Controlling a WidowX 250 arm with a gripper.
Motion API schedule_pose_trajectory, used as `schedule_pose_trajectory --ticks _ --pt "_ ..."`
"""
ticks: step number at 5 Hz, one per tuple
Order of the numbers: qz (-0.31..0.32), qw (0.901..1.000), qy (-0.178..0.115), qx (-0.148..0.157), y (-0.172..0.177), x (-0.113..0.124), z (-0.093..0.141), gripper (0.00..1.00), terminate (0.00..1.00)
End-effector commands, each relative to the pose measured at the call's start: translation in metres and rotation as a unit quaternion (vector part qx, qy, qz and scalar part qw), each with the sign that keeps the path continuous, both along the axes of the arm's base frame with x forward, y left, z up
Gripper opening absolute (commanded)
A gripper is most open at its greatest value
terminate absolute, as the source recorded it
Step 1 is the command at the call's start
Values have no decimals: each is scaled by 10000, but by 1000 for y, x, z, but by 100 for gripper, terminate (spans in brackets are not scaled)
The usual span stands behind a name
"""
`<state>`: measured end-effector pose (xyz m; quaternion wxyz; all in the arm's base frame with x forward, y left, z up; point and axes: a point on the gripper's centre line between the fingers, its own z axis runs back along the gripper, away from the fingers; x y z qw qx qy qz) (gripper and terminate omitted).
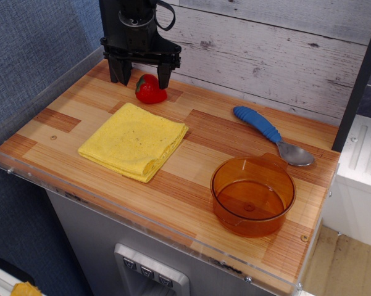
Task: Move the strawberry on top of the napkin
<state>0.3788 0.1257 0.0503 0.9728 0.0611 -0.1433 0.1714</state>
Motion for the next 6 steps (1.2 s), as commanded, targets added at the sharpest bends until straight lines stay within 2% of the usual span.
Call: schedule_pose_trajectory --ticks 1,2,3,4,6 --pt "169 9999 -5 16 13 4 3 100 0" --pt "247 9997 -51 -68 15 5 2 100 0" --pt "259 9997 -41 -26 18 4 0 100 0" --pt "277 9996 -54 5 19 5 1 0 0" --pt "290 9996 -21 -8 18 4 3 0 0"
